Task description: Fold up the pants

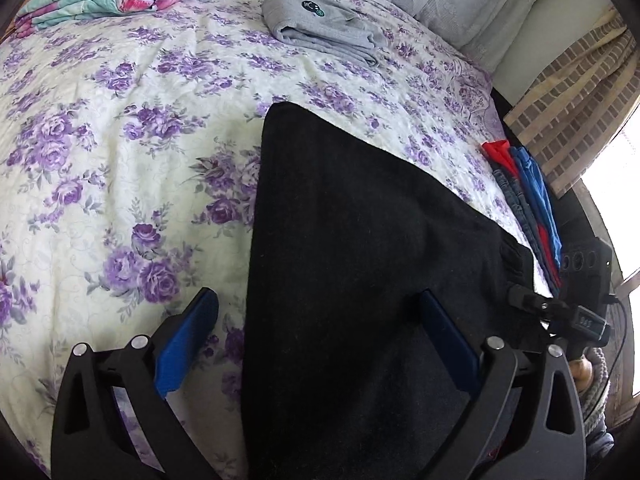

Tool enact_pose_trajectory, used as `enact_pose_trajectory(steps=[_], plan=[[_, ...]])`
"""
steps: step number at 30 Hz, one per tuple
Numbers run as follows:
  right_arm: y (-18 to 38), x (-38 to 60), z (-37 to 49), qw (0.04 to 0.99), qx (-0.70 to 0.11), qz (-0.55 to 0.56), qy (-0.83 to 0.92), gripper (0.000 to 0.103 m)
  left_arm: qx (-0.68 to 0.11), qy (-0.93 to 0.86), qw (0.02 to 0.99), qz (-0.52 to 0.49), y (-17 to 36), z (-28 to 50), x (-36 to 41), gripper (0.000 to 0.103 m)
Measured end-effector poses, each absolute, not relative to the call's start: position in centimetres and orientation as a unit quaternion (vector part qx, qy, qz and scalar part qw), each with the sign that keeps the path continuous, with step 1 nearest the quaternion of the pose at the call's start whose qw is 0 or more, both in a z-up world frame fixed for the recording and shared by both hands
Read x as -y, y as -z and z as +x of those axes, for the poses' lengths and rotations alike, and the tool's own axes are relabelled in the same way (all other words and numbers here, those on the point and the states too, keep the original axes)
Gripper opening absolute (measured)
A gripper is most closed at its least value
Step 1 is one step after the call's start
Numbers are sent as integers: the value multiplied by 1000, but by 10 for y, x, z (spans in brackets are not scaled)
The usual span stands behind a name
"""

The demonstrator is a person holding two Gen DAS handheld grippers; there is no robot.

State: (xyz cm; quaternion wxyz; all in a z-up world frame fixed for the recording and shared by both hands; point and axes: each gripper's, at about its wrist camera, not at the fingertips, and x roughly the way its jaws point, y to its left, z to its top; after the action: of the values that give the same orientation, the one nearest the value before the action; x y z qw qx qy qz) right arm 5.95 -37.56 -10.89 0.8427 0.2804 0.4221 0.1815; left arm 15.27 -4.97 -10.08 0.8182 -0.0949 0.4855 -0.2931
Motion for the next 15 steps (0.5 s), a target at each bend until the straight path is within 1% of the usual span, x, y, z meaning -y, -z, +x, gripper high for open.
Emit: enact_pose_trajectory(steps=[1,3,4,5,6,7,8,9,11,15], plan=[[108,376,58,845,-417,278,-187,48,-483,300,818,-92,99,152,50,69],[106,383,56,844,-409,287,-195,41,-480,320,812,-87,95,151,52,58],[103,382,55,846,-406,283,-197,40,-478,318,815,-82,92,152,53,51],[101,381,56,850,-404,273,-197,39,-475,318,817,-77,90,153,54,47],[97,381,56,855,-402,262,-198,38,-472,317,819,-75,87,153,53,38],[94,381,57,856,-402,256,-200,38,-470,317,820,-78,83,155,51,25],[91,382,58,857,-400,255,-202,38,-468,325,817,-89,80,157,47,17],[87,384,59,858,-397,253,-204,36,-463,328,817,-100,74,158,43,11],[77,386,63,862,-394,242,-209,34,-455,338,817,-112,63,161,42,10],[53,393,83,873,-380,226,-205,33,-430,332,835,-86,36,168,59,9]])
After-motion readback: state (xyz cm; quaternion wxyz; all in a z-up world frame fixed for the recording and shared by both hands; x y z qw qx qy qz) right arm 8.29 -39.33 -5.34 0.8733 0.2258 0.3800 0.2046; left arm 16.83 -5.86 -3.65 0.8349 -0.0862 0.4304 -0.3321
